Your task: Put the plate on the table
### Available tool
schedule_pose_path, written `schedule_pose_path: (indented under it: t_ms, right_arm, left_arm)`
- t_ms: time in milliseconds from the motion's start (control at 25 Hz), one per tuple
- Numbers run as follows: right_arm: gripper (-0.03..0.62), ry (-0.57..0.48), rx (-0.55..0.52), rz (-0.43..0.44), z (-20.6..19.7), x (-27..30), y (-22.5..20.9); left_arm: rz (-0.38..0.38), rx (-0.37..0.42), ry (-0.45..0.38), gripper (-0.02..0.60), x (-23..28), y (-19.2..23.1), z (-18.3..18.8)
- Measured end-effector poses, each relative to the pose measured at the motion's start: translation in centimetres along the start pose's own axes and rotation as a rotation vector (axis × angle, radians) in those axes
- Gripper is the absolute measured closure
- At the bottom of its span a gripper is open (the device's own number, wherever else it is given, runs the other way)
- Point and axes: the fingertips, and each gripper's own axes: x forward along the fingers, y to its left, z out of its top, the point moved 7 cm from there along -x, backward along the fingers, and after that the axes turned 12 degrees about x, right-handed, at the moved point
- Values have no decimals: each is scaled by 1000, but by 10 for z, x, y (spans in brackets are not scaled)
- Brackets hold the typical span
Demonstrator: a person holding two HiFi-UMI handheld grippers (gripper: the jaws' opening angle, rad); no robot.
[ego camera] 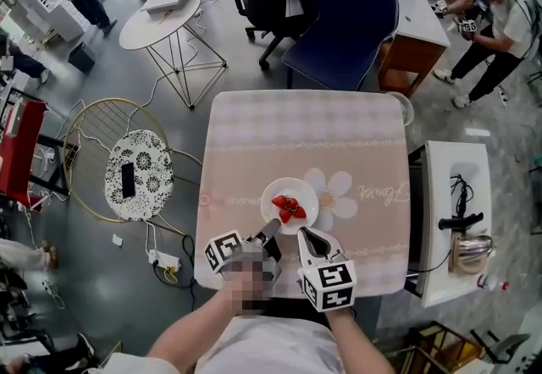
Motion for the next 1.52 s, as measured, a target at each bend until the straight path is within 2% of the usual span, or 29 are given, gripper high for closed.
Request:
schedule_pose_path:
  t_ms: [320,480,560,960,1160,1320,1520]
  right_arm:
    - [589,19,3,-2,-3,4,-1]
    - [589,21,1,9,-4,6,2]
    - [589,24,-2,13,-5,7,2]
    - [589,24,-13,22,-6,5,2]
    - [589,24,-9,25,-9,2,3]
    - [589,15,-2,30,-10,0,6]
    - [589,-18,7,31,-4,-7,10]
  left_arm:
    - [16,8,26,561,4,5,3]
    - [52,72,62,559,4,4,5]
    - [77,93,80,537,3,3,5]
    - [203,328,194,444,2,-6,6]
    - [284,486,256,416,-2,-11,6]
    - [291,533,250,417,-9,-15,7]
    - [246,619,236,417,-20,-37,4]
